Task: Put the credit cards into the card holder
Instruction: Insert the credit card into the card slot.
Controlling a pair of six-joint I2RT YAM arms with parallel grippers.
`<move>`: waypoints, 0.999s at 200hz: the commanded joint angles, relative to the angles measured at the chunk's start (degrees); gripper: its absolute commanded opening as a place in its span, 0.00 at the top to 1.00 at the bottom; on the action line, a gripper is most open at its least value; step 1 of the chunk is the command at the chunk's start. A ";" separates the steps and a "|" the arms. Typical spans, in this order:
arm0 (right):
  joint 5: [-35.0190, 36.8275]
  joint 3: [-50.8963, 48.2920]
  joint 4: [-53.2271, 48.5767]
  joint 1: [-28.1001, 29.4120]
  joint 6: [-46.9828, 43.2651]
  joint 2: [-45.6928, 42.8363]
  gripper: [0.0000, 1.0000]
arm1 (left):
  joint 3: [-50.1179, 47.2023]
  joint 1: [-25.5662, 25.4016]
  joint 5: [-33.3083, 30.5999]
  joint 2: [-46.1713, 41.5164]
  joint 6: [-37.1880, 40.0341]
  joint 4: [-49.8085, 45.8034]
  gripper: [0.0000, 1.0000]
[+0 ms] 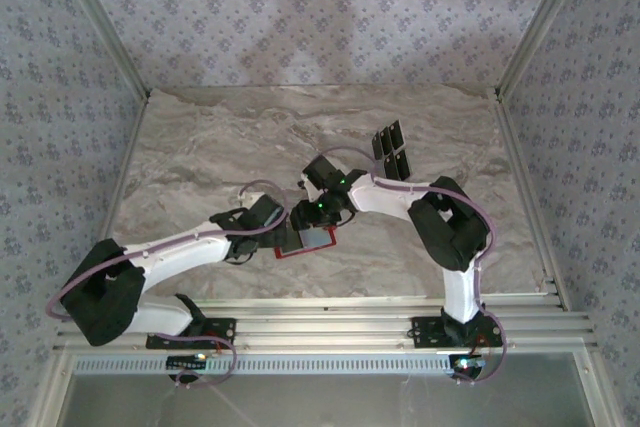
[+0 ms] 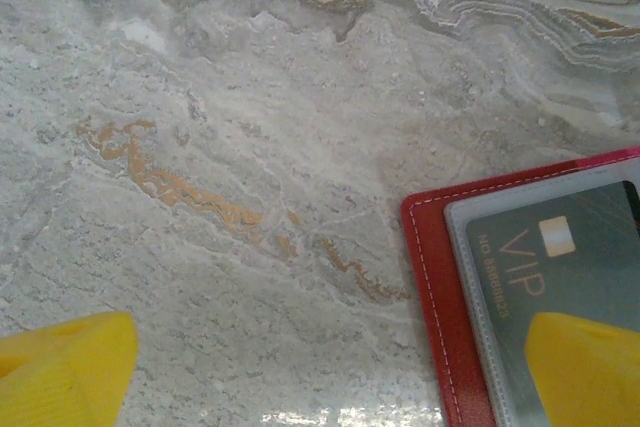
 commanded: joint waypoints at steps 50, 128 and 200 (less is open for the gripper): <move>9.76 5.12 -8.17 0.59 -7.61 0.33 0.46 | 0.04 -0.36 -0.11 0.52 0.22 -0.09 0.00; 6.61 5.00 -8.18 1.50 -6.63 4.87 0.46 | 0.43 -0.34 0.13 0.26 0.71 -0.28 0.00; 2.36 3.70 -4.43 2.13 -1.02 6.16 0.46 | -0.36 -2.40 0.86 -1.23 1.22 2.05 0.00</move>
